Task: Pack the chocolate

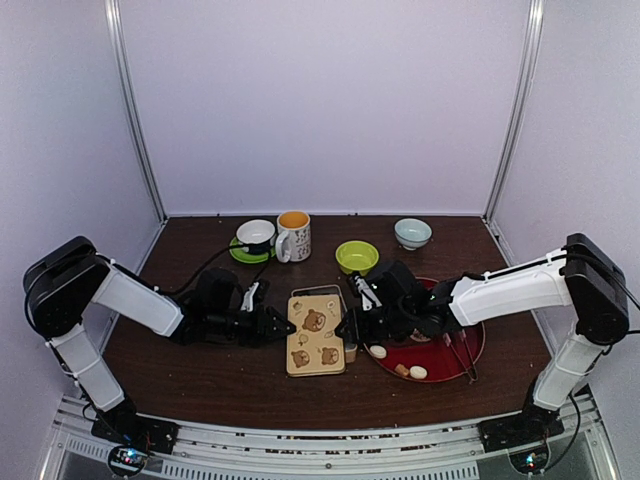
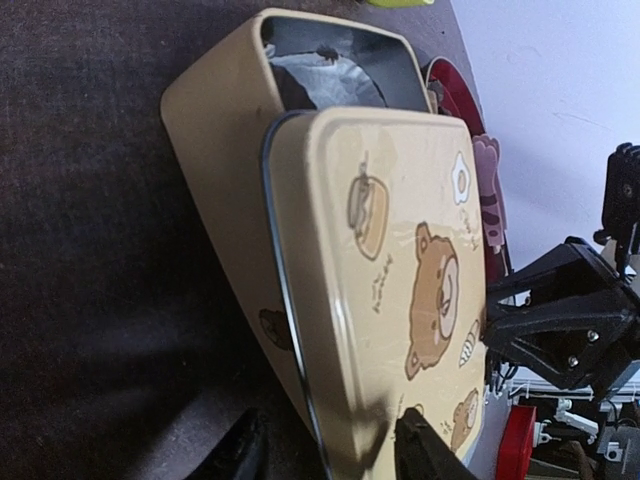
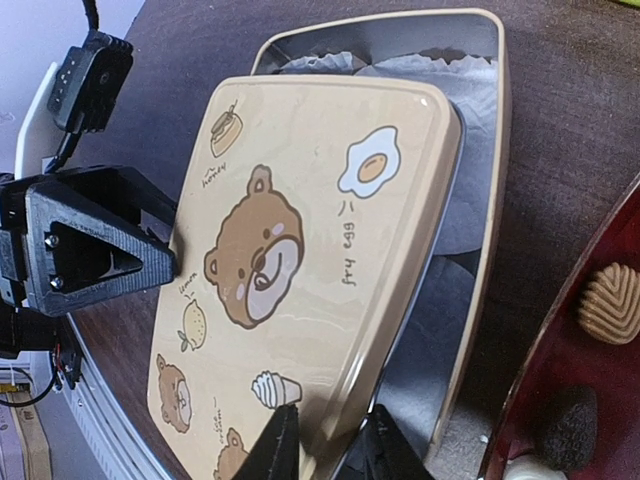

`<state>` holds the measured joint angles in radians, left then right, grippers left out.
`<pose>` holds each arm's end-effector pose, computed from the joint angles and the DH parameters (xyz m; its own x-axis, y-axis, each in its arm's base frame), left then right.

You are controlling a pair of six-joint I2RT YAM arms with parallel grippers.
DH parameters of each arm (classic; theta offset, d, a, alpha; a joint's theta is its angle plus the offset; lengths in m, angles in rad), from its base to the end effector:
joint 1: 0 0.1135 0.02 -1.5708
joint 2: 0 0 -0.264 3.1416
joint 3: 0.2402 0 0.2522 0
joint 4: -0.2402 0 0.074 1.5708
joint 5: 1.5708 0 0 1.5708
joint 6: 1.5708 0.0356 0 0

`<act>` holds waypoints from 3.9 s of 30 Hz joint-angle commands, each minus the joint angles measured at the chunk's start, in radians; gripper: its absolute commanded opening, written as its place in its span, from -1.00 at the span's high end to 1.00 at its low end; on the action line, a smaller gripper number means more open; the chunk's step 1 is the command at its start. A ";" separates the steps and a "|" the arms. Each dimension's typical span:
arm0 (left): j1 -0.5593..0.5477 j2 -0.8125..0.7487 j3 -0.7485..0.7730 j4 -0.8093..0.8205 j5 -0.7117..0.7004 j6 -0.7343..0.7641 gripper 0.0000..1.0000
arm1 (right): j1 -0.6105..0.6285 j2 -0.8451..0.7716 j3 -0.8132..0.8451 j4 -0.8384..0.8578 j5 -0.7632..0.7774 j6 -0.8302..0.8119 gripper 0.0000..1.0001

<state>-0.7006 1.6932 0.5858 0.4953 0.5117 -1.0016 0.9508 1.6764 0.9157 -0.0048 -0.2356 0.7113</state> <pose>0.2191 -0.2076 0.1229 -0.9683 -0.1442 -0.2041 0.0981 0.5320 -0.8410 0.1937 0.2856 0.1753 -0.8855 -0.1478 -0.4406 -0.4107 0.6924 0.5932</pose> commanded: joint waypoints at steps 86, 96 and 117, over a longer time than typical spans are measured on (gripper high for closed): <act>0.008 -0.069 0.461 -1.023 -0.824 0.517 1.00 | -0.040 -0.477 -0.133 -0.401 0.485 -0.127 0.21; 0.010 0.009 0.441 -0.888 -0.692 0.506 1.00 | -0.175 -0.621 -0.258 -0.606 0.368 -0.123 -0.39; 0.010 -0.029 0.430 -0.857 -0.655 0.502 0.72 | -0.262 -0.578 -0.340 -0.661 0.361 -0.067 -0.46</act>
<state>-0.6964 1.7191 1.0214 -0.4000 -0.1665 -0.5037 0.6937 1.0729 0.5877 -0.6552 0.1085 0.6216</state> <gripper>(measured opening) 0.142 0.732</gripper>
